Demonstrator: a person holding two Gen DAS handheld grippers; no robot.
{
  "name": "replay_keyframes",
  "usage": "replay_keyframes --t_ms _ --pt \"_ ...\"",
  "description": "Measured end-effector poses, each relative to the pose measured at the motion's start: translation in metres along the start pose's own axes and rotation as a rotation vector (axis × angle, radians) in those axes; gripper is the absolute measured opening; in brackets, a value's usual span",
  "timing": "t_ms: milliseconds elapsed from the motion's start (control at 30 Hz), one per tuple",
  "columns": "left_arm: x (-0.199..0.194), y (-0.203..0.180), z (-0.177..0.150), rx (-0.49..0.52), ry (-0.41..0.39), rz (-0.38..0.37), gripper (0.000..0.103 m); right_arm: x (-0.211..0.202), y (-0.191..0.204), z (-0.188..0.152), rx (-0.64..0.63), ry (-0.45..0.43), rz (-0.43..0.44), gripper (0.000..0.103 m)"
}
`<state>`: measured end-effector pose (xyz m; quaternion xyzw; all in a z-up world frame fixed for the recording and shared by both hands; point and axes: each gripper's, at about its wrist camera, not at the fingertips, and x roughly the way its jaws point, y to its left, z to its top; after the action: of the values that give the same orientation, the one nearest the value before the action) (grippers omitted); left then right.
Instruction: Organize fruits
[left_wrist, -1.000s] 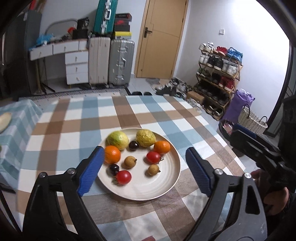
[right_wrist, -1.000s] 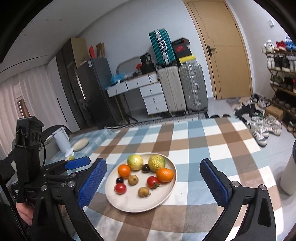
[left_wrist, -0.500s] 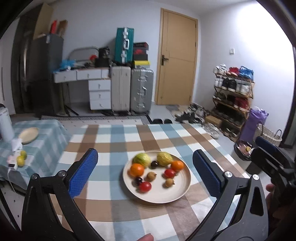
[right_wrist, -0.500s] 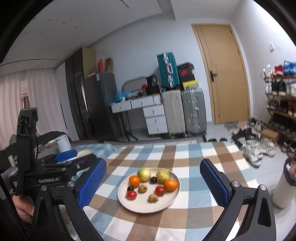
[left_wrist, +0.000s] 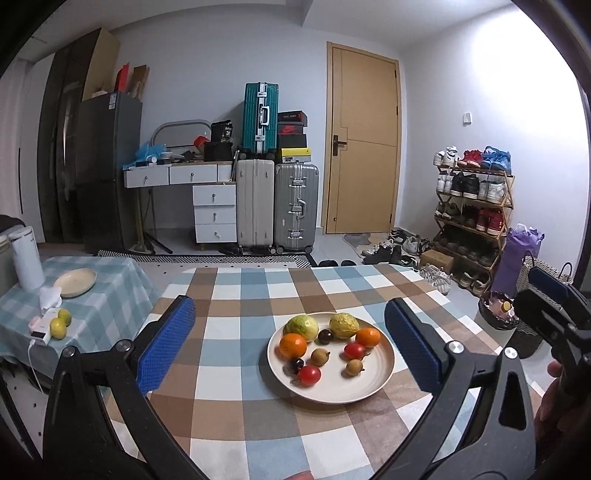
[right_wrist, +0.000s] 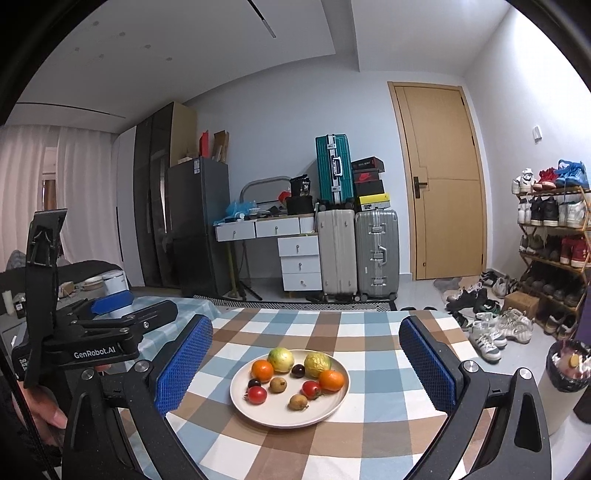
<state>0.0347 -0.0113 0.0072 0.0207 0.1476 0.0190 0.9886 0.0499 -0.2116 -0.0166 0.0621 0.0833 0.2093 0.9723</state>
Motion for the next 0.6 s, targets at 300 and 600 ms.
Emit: replay_keyframes --t_ms 300,600 --pt "0.021 0.006 -0.025 0.009 -0.03 -0.01 0.102 0.004 -0.004 -0.014 -0.007 -0.003 -0.016 0.103" --pt "0.046 0.015 -0.054 -0.016 -0.015 0.002 0.102 0.016 -0.013 -0.039 -0.004 0.043 -0.032 0.103"
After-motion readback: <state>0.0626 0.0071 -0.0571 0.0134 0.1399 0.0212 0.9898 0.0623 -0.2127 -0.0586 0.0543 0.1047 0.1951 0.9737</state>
